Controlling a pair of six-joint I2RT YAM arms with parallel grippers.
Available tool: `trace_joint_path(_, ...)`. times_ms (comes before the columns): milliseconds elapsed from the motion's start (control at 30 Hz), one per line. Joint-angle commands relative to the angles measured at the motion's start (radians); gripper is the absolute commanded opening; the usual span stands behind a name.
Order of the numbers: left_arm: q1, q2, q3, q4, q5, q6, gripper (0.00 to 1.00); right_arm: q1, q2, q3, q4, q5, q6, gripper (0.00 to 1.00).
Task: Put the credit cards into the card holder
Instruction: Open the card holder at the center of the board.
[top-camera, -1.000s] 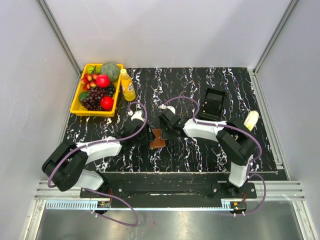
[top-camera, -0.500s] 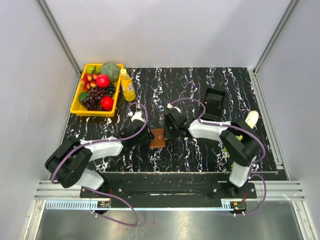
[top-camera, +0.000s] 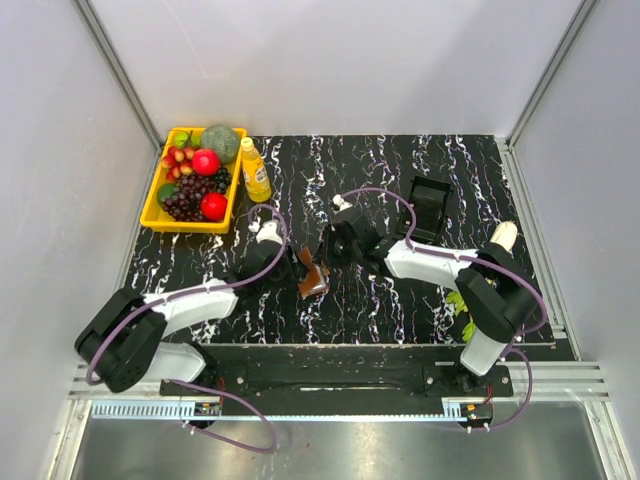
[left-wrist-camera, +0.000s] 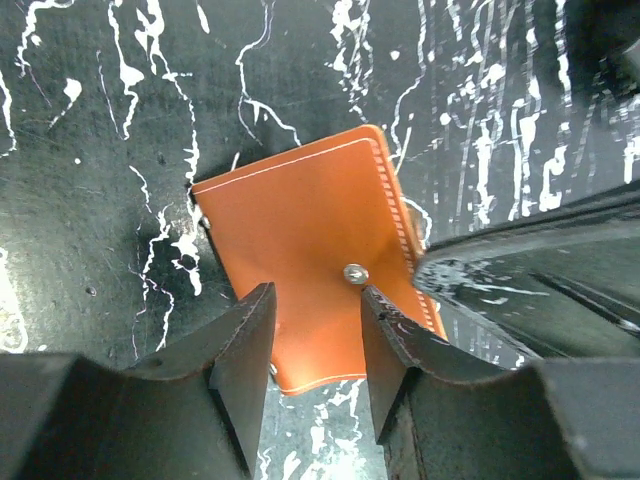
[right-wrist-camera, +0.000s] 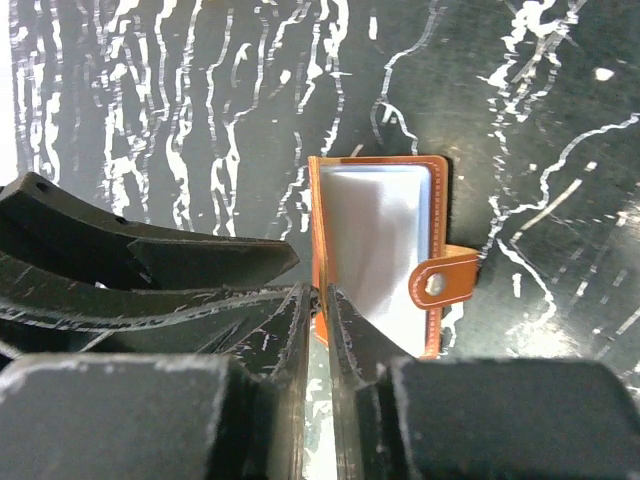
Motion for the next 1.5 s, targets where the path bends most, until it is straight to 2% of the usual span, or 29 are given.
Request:
trace_joint_path(0,-0.004,-0.108,-0.015,0.003,-0.058,-0.004,0.44,0.009,0.012,0.029,0.090,-0.082,0.021,0.18)
trace_joint_path(167,-0.002,-0.188,-0.030,-0.092,-0.141,-0.031,0.44,0.009,0.036,0.043,0.109,-0.122,0.035,0.18)
trace_joint_path(367,0.008,-0.396,-0.087,-0.221,-0.286,-0.096,0.45,0.009,0.058,0.070,0.113,-0.167,0.026,0.19)
trace_joint_path(633,0.025,-0.568,-0.052,-0.388,-0.363,-0.076,0.46,0.025,0.090,0.129,0.123,-0.220,0.020,0.20)
trace_joint_path(800,0.028,-0.608,-0.022,-0.435,-0.388,-0.053,0.46,0.063,0.144,0.185,0.086,-0.228,0.007,0.20)
trace_joint_path(900,0.030,-0.619,-0.025,-0.432,-0.385,-0.036,0.46,0.068,0.136,0.158,0.087,-0.164,0.036,0.21)
trace_joint_path(933,0.030,-0.616,-0.030,-0.425,-0.383,-0.033,0.46,0.062,0.121,0.147,0.071,-0.121,0.033,0.27)
trace_joint_path(1067,0.030,-0.584,-0.041,-0.416,-0.356,-0.036,0.47,0.039,0.020,0.113,0.002,0.023,-0.045,0.38)
trace_joint_path(1133,0.030,-0.578,-0.053,-0.401,-0.337,-0.039,0.48,0.026,-0.009,0.115,-0.046,0.054,-0.085,0.42)
trace_joint_path(1167,0.030,-0.576,-0.061,-0.387,-0.328,-0.039,0.48,0.019,-0.019,0.109,-0.051,0.068,-0.085,0.47)
trace_joint_path(1300,0.030,-0.550,-0.064,-0.366,-0.305,-0.034,0.48,-0.017,0.013,0.115,-0.111,0.033,-0.085,0.50)
trace_joint_path(1467,0.030,-0.522,-0.056,-0.358,-0.293,-0.025,0.48,-0.024,0.079,0.119,-0.081,-0.067,-0.048,0.50)
